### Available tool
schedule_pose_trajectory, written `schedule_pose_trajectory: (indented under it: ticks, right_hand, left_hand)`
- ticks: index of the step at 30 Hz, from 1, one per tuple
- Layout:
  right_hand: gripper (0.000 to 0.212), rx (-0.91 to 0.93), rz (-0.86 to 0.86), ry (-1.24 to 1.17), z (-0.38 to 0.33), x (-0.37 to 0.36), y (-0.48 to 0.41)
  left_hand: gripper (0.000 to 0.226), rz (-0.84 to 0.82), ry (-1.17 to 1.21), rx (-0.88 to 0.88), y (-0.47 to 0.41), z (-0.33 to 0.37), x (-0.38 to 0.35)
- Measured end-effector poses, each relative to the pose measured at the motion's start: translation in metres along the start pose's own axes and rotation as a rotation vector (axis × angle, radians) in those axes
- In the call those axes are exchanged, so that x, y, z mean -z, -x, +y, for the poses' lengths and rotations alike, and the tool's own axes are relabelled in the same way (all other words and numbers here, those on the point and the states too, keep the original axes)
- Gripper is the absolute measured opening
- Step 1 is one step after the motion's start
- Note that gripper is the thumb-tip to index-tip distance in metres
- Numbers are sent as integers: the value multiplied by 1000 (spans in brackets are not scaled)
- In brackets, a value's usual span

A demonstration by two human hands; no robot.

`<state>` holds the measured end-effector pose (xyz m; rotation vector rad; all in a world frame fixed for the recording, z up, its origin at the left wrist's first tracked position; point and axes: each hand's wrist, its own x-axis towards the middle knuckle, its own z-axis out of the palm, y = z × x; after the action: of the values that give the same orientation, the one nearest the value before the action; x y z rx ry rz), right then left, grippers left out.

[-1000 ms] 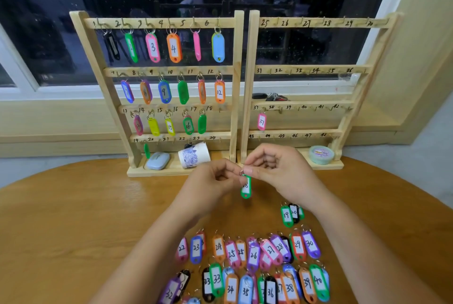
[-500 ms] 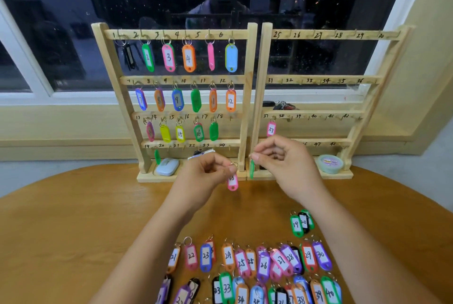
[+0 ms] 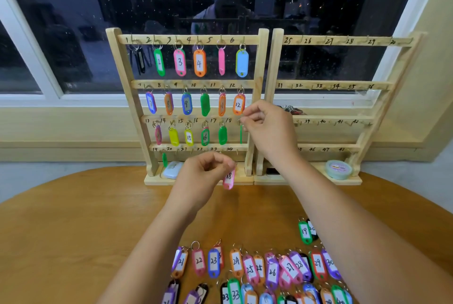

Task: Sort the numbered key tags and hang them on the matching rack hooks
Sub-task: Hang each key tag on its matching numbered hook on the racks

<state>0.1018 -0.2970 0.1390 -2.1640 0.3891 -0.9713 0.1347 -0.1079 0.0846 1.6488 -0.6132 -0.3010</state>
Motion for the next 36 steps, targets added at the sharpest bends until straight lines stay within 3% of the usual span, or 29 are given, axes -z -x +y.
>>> schedule_pose_trajectory:
  ticks: [10,21,29,36]
  right_hand:
    - [5,53,-30,19,4,7,14]
    - [15,-144,-156,-58,38,63,74]
    - [15,-283,-354,43,63,95,65]
    - [13,-316,-387,97,77,106,63]
  left_hand:
    - [9,16,-9,2,0,-1,-2]
    - [9,43,-55,-37,2,-1,-14]
    - [10,170,-148,-128,-24,16,-20]
    - [12,285,-256,-213,-56,36,-27]
